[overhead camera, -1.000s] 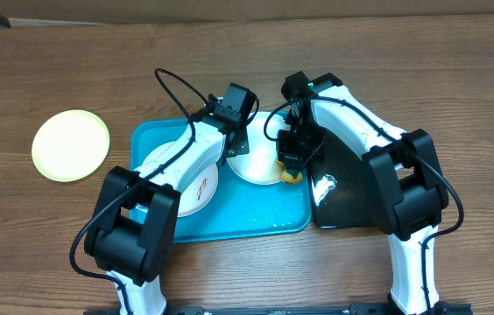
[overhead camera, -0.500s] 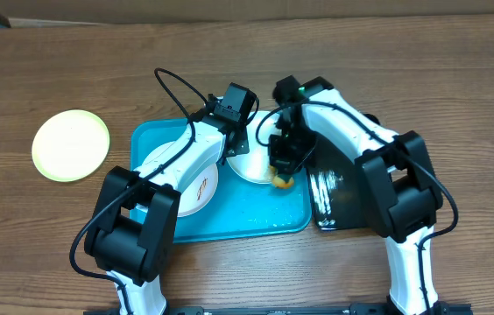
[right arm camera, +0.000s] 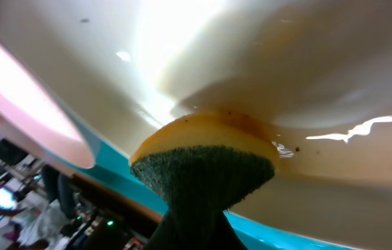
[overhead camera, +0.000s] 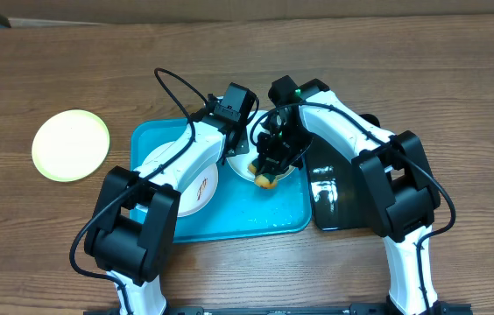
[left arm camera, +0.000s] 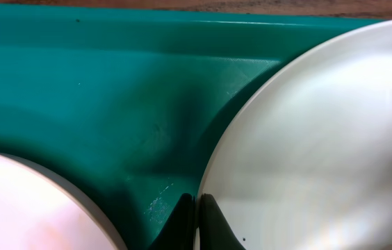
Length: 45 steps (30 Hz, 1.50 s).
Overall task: Clean dirty plates on tray and stack at the side
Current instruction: 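Keep scrubbing the white plate's inner surface with the right gripper's sponge, then carry the sponge with the right gripper back into the black tray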
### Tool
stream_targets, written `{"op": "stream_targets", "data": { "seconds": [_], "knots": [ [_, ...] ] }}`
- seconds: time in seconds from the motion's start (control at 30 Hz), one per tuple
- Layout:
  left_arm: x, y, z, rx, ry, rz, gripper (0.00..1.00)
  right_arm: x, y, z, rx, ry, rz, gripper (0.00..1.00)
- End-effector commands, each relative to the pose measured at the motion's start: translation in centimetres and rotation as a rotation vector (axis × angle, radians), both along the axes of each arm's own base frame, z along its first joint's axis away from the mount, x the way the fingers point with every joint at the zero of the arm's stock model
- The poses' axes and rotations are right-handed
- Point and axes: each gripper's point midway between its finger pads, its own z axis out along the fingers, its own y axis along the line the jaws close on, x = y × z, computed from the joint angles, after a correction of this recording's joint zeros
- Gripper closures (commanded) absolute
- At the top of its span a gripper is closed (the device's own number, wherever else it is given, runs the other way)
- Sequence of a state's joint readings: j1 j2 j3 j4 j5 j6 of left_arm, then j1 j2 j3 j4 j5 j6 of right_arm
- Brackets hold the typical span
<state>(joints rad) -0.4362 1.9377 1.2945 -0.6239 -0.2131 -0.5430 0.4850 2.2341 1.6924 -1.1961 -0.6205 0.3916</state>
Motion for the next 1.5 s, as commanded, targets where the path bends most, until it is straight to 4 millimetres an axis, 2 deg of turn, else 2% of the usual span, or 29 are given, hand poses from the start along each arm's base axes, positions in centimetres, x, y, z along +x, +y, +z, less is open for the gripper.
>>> {"op": "stream_targets", "data": {
  "seconds": [0.0, 0.3, 0.47, 0.57, 0.63, 0.67, 0.77, 0.87, 0.93, 1.0, 1.2, 1.33, 1.47],
  "knots": [
    [0.0, 0.4, -0.4, 0.014, 0.006, -0.004, 0.96, 0.5, -1.4, -0.9, -0.089, -0.033, 0.013, 0.96],
    [0.0, 0.4, -0.4, 0.014, 0.007, -0.004, 0.96, 0.7, -4.1, -2.0, -0.241, -0.067, 0.028, 0.96],
    [0.0, 0.4, -0.4, 0.014, 0.007, -0.004, 0.96, 1.4, -5.7, -1.7, -0.254, -0.046, -0.016, 0.96],
    [0.0, 0.4, -0.3, 0.014, 0.005, -0.004, 0.96, 2.8, -6.6, -0.2, -0.243, -0.045, -0.057, 0.96],
    [0.1, 0.3, -0.3, 0.012, 0.004, -0.004, 0.96, 4.3, -7.0, 1.6, -0.232, -0.07, -0.084, 0.96],
    [0.1, 0.3, -0.3, 0.013, 0.004, -0.004, 0.96, 5.5, -7.2, 3.2, -0.216, -0.103, -0.092, 0.96],
    [0.0, 0.4, -0.3, 0.013, 0.005, -0.004, 0.96, 7.0, -7.4, 6.5, -0.184, -0.17, -0.073, 0.96],
    [-0.1, 0.4, -0.4, 0.015, 0.009, -0.005, 0.96, 7.5, -8.3, 9.1, -0.174, -0.2, -0.062, 0.96],
    [-0.1, 0.4, -0.4, 0.016, 0.01, -0.005, 0.96, 7.3, -9.5, 10.0, -0.2, -0.189, -0.064, 0.96],
    [-0.1, 0.4, -0.4, 0.016, 0.011, -0.005, 0.96, 7.1, -11.7, 9.9, -0.276, -0.172, -0.071, 0.96],
    [-0.1, 0.4, -0.4, 0.016, 0.01, -0.004, 0.96, 6.9, -16.7, 7.5, -0.456, -0.136, -0.09, 0.96],
    [0.2, 0.8, 0.5, 0.011, -0.007, -0.003, 0.96, 6.8, -18.2, 5.8, -0.473, -0.105, -0.113, 0.96],
    [0.6, 1.4, 2.3, -0.004, -0.041, 0.014, 0.96, 6.8, -19.1, 3.8, -0.482, -0.105, -0.102, 0.96]
  ]
}}
